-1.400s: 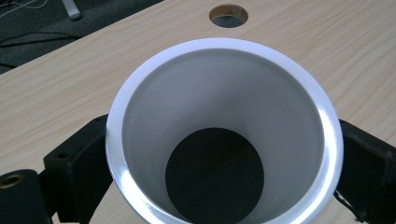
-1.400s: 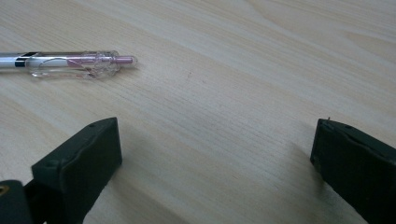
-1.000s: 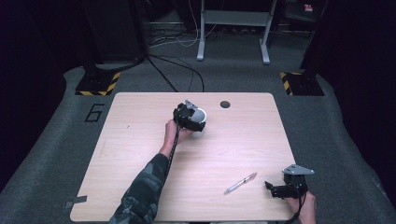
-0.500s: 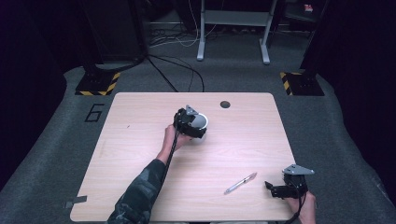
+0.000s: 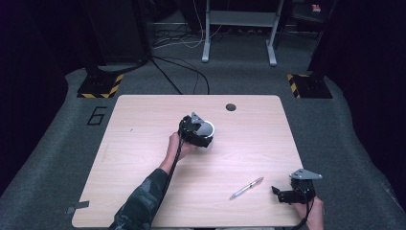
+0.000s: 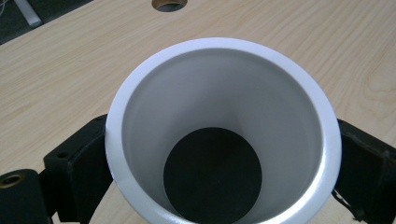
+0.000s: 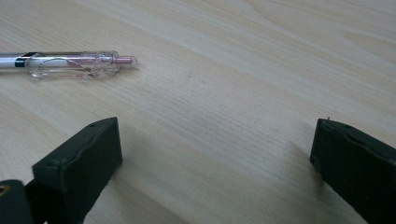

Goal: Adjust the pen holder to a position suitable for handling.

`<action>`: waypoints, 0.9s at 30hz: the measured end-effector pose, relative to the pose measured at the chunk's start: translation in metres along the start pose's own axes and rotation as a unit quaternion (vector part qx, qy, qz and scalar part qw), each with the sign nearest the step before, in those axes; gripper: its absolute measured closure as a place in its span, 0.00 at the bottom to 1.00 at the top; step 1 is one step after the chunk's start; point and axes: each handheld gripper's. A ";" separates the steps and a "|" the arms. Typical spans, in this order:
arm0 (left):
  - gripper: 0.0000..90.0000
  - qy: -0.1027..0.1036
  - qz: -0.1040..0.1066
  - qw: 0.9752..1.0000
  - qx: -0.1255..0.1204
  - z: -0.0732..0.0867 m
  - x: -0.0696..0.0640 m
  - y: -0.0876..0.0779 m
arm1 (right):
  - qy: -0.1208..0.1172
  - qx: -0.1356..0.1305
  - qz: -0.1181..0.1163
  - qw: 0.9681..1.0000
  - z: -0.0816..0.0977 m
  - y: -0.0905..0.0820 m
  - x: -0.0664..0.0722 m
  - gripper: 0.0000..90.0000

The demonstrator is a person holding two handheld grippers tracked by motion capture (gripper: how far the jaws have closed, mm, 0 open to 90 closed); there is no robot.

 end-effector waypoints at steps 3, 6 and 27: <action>0.07 0.005 0.002 1.000 0.002 0.002 -0.002 -0.002 | 0.000 0.000 0.000 1.000 0.000 0.000 0.000 0.02; 0.07 0.003 0.006 1.000 0.003 0.004 -0.005 -0.004 | 0.000 0.000 0.000 1.000 0.000 0.000 0.000 0.02; 0.06 -0.002 0.029 1.000 0.002 0.018 -0.012 -0.020 | 0.000 0.000 0.000 1.000 0.000 0.000 0.000 0.02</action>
Point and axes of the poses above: each handheld gripper's, and its own axes: y roughly forward along the jaws, z roughly out of its underside, x roughly to its left, and after that the axes turned 15 degrees about -y, right-handed
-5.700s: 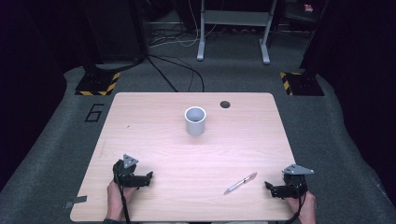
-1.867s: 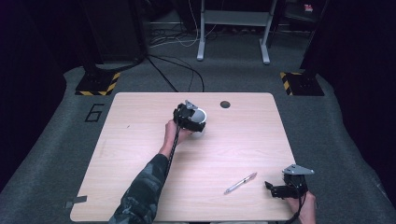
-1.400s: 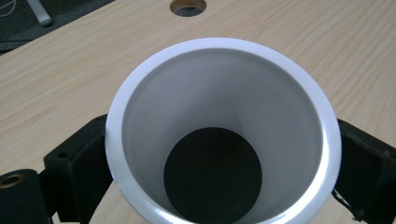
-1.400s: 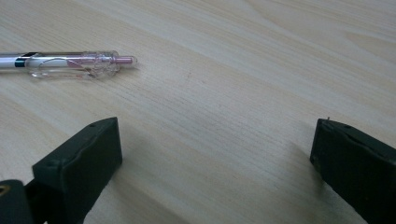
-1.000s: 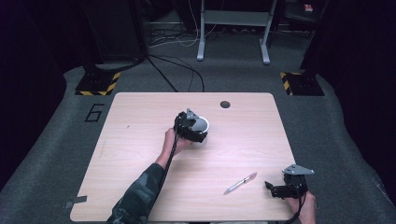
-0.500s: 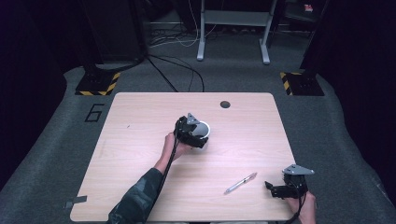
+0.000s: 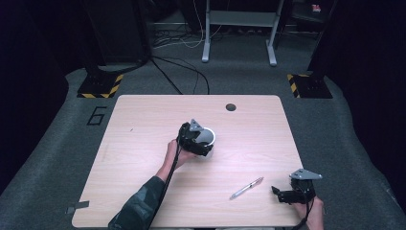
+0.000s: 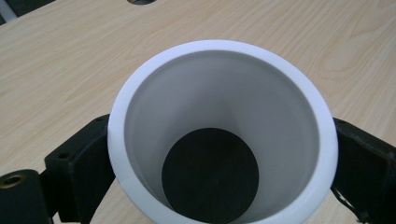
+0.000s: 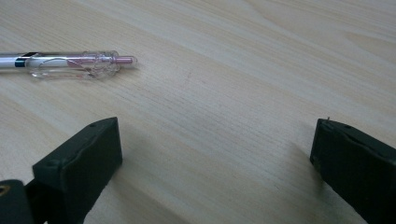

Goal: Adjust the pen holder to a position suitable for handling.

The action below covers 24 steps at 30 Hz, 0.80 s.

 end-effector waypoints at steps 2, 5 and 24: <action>0.02 -0.005 0.004 1.000 -0.007 0.000 0.001 -0.004 | 0.000 0.000 0.000 1.000 0.000 0.000 0.000 0.02; 0.00 -0.003 0.004 1.000 -0.012 -0.002 0.002 -0.013 | 0.000 0.000 0.000 1.000 0.000 0.000 0.000 0.02; 0.00 -0.011 -0.024 0.999 -0.034 0.043 0.014 -0.080 | 0.000 -0.001 0.001 1.000 0.000 0.000 0.000 0.02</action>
Point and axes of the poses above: each handheld gripper's, and its own axes: y roughly forward along the jaws, z roughly out of its underside, x roughly to its left, and after that the axes turned 15 degrees about -y, right-handed
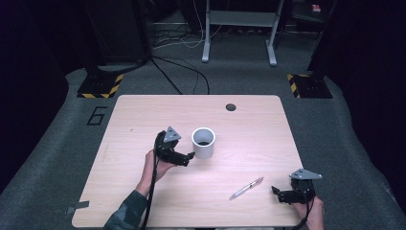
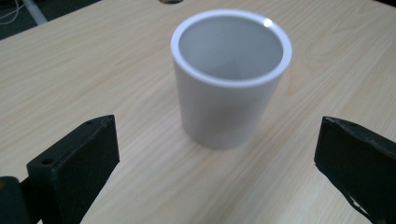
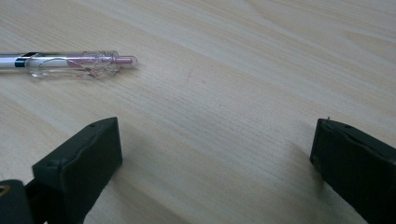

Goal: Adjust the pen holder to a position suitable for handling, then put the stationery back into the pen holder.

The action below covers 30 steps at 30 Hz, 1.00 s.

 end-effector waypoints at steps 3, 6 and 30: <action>0.00 -0.006 -0.015 1.000 0.000 0.017 0.006 -0.014 | 0.004 0.001 0.001 1.000 0.000 0.000 0.000 0.02; 0.00 -0.017 -0.030 0.999 0.000 0.035 0.014 -0.025 | 0.005 -0.002 0.002 1.000 0.000 0.000 0.000 0.02; 0.00 -0.076 -0.098 0.992 0.038 0.115 0.055 -0.044 | 0.023 -0.014 -0.014 1.000 0.000 -0.005 -0.005 0.00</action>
Point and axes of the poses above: each handheld gripper's, and its own axes: y roughly forward along the jaws, z roughly out of its underside, x roughly to its left, and after that the axes turned 15 degrees about -y, right-handed
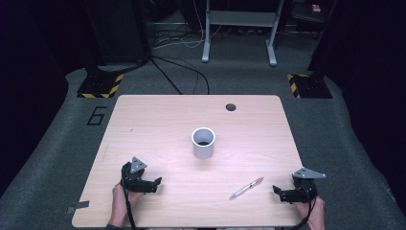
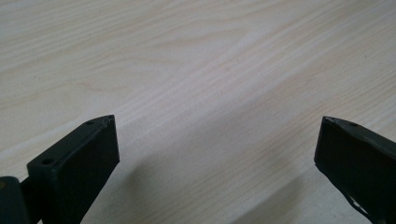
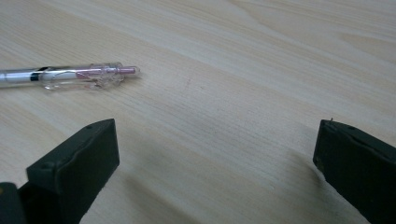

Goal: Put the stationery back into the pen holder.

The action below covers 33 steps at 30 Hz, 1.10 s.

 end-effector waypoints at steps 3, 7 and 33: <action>0.00 0.002 -0.006 1.000 0.004 0.003 0.001 0.003 | 0.000 -0.009 -0.001 1.000 -0.004 -0.003 0.000 0.00; 0.00 0.000 -0.003 1.000 0.006 0.004 0.003 0.006 | -0.012 -0.004 -0.009 1.000 -0.012 -0.005 0.003 0.00; 0.00 0.000 -0.002 1.000 0.003 0.005 0.003 0.007 | -0.145 0.011 -0.099 0.984 -0.084 -0.001 0.046 0.00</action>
Point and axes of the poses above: each handheld gripper's, and its own axes: y roughly forward along the jaws, z roughly out of its underside, x roughly to its left, and after that the axes turned 15 degrees about -y, right-handed
